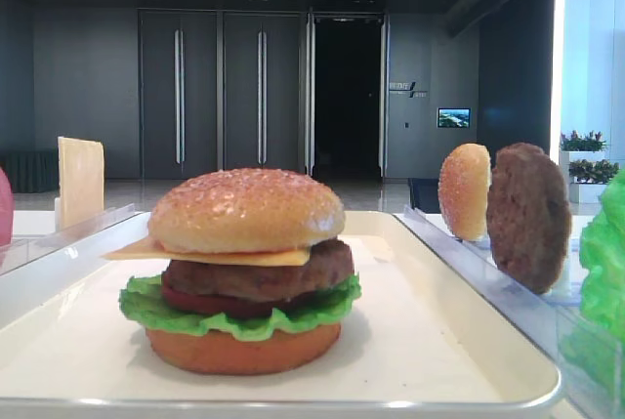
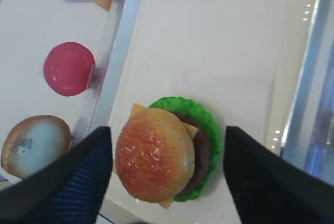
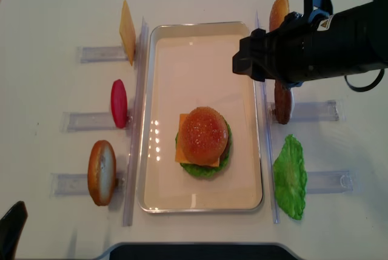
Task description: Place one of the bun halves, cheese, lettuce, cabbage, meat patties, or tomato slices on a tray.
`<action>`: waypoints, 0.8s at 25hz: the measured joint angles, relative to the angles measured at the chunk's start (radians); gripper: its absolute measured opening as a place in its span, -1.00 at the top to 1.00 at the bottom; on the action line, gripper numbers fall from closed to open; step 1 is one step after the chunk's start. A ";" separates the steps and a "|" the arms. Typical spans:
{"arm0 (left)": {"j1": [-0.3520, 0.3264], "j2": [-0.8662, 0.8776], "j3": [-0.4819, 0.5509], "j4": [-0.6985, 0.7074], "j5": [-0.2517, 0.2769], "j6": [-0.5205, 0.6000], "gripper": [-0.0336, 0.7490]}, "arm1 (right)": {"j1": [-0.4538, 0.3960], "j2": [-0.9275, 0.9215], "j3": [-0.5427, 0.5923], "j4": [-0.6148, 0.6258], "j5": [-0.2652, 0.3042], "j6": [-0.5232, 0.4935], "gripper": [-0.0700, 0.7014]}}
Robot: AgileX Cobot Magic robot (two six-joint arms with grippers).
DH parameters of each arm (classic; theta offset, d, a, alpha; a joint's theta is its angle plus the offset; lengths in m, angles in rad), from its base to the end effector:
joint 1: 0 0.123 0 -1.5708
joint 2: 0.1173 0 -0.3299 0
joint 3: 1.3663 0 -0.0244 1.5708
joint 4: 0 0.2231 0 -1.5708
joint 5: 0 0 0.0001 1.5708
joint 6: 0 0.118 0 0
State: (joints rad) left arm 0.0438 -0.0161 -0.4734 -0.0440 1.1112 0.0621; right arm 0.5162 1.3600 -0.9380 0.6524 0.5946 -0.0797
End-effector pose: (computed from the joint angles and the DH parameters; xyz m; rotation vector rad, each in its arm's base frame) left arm -0.0528 -0.0070 0.2383 0.0224 2.1044 0.0104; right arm 0.2088 0.1647 0.3194 -0.2116 2.5134 0.8572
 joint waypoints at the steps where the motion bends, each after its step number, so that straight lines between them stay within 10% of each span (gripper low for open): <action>1: 0.000 0.000 0.000 0.000 0.000 0.000 -0.55 | 0.000 -0.014 -0.009 -0.065 0.017 0.048 -0.40; 12: 0.000 0.000 0.000 0.000 0.000 0.000 -0.55 | -0.205 -0.125 -0.057 -0.309 0.404 0.139 -0.37; 20: 0.000 0.000 0.000 0.000 0.000 0.000 -0.55 | -0.428 -0.176 -0.057 -0.458 0.559 0.091 -0.37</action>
State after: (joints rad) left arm 0.0438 -0.0161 -0.4734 -0.0440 1.1112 0.0621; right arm 0.0880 1.1839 -0.9954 0.1941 1.1540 0.0108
